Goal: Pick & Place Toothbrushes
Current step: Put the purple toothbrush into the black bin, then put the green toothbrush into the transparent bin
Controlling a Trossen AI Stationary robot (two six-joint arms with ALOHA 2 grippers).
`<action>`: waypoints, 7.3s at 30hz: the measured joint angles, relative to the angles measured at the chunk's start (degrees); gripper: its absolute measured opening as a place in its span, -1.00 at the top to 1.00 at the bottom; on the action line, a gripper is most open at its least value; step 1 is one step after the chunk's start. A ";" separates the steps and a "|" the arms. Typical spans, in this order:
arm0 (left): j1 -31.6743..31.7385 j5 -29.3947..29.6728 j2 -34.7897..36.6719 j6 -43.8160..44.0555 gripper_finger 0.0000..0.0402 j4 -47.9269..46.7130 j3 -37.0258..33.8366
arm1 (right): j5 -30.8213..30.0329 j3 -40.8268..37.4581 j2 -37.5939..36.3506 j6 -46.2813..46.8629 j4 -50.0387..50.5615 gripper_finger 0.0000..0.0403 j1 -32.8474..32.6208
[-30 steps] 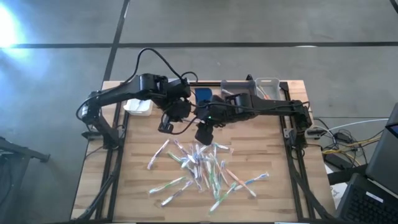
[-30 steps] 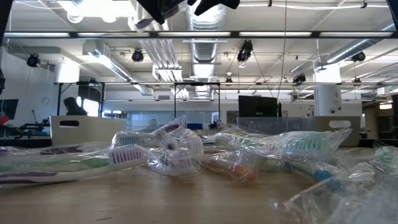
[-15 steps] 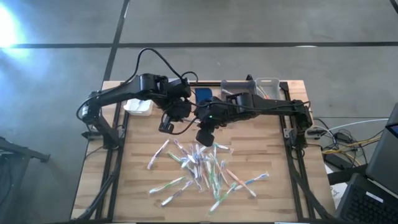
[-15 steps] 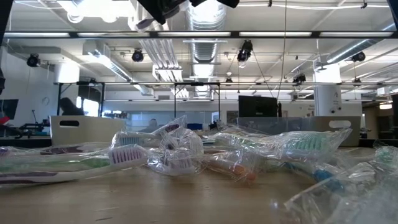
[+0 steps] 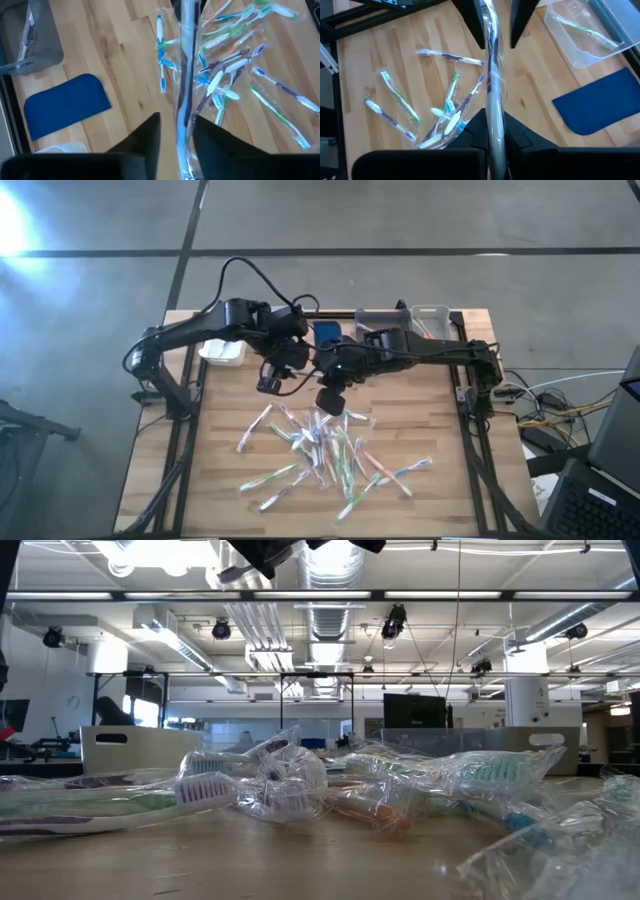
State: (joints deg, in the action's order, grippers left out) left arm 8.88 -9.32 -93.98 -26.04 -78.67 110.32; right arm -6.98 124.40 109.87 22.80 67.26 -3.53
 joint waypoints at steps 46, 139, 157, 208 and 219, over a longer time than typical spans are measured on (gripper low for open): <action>13.99 9.08 15.18 19.64 -0.26 20.09 -0.02 | 6.26 -75.11 -60.79 -12.48 -22.83 0.94 28.74; 13.99 19.14 18.15 9.66 -0.26 26.16 0.24 | 33.87 -57.05 -41.14 -22.40 -25.72 0.93 47.26; 13.97 19.11 19.44 11.75 -0.26 28.27 0.34 | 17.26 -51.89 -50.73 -14.83 -30.45 0.95 25.48; 6.87 -0.50 22.74 17.89 -0.26 -11.32 -26.41 | 17.37 -49.18 -49.77 -14.85 -30.22 0.96 23.19; -6.07 -1.21 22.78 35.04 -0.26 -0.12 -34.50 | 17.38 -49.18 -49.77 -14.85 -30.23 0.96 23.18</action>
State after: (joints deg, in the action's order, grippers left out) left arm 2.82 -10.53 -71.20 9.00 -78.79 75.83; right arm 10.41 75.22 60.10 7.94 37.03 19.65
